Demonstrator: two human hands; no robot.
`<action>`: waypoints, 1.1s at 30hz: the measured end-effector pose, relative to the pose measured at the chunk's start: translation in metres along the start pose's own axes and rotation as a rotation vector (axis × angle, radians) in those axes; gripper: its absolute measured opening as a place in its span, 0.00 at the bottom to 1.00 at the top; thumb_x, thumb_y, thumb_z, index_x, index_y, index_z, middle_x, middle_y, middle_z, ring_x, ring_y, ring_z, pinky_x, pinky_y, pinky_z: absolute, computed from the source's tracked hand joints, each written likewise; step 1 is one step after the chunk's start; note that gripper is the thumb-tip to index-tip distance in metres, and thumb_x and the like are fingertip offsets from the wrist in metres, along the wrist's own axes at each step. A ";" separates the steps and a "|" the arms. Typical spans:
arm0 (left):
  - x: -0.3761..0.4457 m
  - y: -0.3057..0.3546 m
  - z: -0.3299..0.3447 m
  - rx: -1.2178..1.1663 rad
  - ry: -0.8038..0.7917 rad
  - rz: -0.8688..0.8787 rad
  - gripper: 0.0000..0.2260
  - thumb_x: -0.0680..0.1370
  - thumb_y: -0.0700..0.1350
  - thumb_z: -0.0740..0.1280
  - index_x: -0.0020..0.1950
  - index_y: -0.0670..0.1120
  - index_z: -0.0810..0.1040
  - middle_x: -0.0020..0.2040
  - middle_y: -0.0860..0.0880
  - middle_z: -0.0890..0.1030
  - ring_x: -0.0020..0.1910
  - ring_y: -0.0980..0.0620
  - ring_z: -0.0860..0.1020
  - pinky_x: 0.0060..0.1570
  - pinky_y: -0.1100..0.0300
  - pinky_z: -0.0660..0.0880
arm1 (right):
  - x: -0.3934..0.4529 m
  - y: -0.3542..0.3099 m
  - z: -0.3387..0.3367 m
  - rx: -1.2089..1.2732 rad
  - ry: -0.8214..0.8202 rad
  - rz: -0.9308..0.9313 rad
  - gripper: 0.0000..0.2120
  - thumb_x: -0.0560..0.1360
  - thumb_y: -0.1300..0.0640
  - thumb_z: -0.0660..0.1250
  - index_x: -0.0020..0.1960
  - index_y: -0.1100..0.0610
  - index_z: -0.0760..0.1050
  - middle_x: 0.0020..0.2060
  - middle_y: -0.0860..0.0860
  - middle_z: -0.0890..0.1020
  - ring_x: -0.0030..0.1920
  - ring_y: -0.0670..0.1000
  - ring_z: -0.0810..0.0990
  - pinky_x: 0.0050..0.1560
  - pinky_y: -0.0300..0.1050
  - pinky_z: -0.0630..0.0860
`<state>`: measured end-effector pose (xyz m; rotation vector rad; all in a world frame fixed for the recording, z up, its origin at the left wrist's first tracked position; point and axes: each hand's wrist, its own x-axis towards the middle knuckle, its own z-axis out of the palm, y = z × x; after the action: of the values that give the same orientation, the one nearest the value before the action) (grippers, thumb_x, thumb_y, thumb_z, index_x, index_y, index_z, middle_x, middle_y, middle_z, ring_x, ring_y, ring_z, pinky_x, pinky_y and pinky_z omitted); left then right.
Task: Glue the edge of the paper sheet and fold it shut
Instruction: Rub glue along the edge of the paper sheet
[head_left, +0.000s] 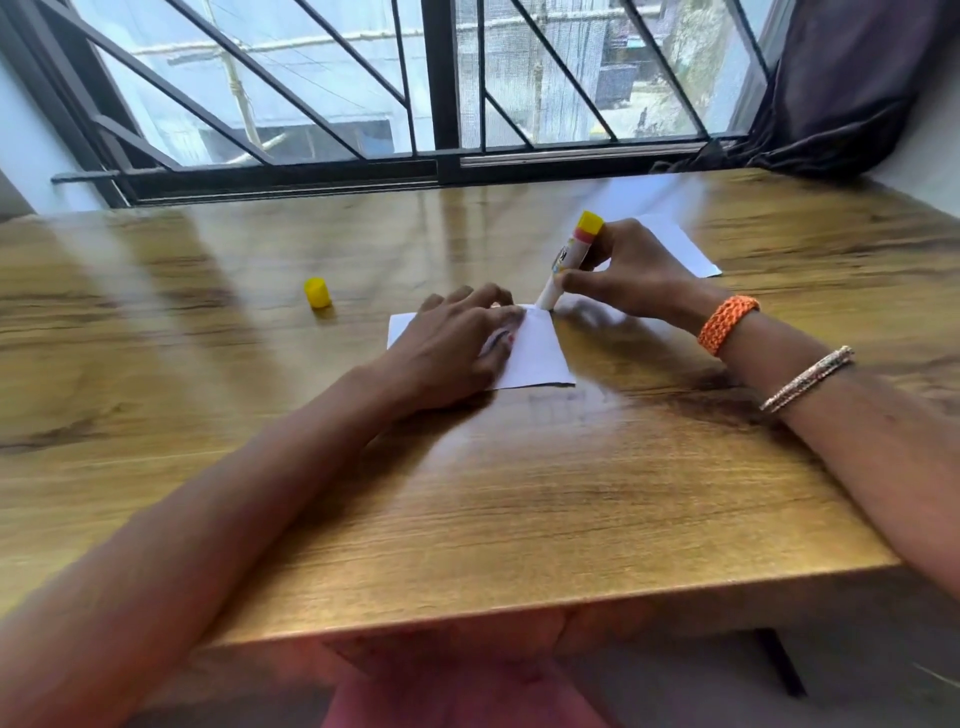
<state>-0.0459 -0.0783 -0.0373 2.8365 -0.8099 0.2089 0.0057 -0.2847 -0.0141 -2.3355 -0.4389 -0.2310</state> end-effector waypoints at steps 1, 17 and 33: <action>0.000 0.000 0.000 0.002 -0.004 -0.004 0.19 0.78 0.48 0.56 0.68 0.49 0.69 0.66 0.49 0.70 0.63 0.47 0.69 0.60 0.52 0.62 | -0.001 -0.001 0.000 0.002 -0.002 0.000 0.06 0.65 0.52 0.72 0.39 0.53 0.80 0.41 0.56 0.85 0.46 0.56 0.83 0.51 0.59 0.78; 0.008 -0.003 0.007 0.073 -0.045 0.001 0.21 0.79 0.51 0.52 0.72 0.52 0.62 0.70 0.50 0.64 0.67 0.48 0.63 0.62 0.52 0.59 | 0.008 0.005 0.003 -0.027 0.007 -0.051 0.16 0.55 0.39 0.65 0.35 0.49 0.79 0.39 0.50 0.85 0.44 0.51 0.84 0.53 0.59 0.77; 0.005 -0.002 0.008 0.036 -0.031 -0.011 0.21 0.78 0.51 0.51 0.72 0.51 0.63 0.70 0.49 0.65 0.67 0.47 0.64 0.63 0.51 0.58 | -0.010 -0.005 0.006 -0.006 0.019 -0.045 0.18 0.58 0.44 0.69 0.38 0.58 0.81 0.39 0.57 0.85 0.45 0.58 0.83 0.50 0.60 0.78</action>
<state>-0.0399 -0.0812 -0.0444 2.8836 -0.8037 0.1803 -0.0051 -0.2798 -0.0184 -2.3289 -0.4822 -0.2759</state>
